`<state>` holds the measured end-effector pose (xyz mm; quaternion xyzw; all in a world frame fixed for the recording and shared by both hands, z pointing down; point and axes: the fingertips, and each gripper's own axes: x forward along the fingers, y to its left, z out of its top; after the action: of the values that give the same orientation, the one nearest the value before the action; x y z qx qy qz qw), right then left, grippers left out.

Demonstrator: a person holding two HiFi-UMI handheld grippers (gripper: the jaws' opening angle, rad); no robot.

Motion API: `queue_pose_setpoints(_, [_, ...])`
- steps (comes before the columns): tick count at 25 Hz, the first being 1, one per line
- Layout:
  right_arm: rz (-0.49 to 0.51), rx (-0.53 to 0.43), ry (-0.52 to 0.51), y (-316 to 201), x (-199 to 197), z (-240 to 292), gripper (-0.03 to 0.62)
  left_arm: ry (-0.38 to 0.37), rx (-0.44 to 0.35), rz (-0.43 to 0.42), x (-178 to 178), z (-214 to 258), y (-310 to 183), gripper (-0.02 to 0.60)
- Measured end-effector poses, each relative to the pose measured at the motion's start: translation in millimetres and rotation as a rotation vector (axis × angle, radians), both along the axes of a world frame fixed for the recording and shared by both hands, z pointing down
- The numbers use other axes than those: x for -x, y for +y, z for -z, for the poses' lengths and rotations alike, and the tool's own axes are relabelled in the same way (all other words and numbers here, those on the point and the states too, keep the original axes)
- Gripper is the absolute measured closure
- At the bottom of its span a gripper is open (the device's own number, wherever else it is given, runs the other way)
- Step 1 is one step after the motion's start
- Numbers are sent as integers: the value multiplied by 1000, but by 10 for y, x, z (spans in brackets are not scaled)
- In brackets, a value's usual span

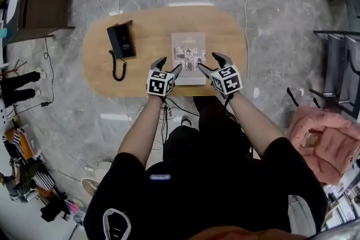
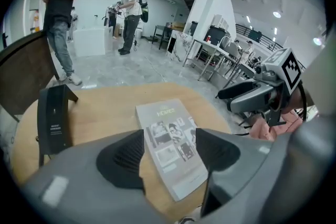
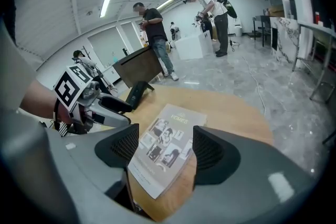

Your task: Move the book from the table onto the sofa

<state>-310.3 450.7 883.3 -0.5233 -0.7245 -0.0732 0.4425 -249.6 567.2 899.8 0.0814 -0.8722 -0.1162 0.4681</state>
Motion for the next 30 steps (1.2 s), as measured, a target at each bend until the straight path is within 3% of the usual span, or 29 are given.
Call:
queue_pose_setpoints(12, [-49, -49, 111, 0, -3, -691, 224, 67, -59, 12, 21, -570, 24, 265])
queue_pose_setpoints(17, [-103, -50, 221, 11, -46, -943, 221, 101, -96, 22, 49, -754, -21, 266])
queue_pose_setpoints(26, [-135, -59, 277, 55, -26, -1285, 220, 144, -183, 82, 123, -1037, -42, 267])
queue_pose_setpoints(30, [-100, -81, 277, 92, -79, -1386, 220, 150, -197, 107, 143, -1117, -25, 267])
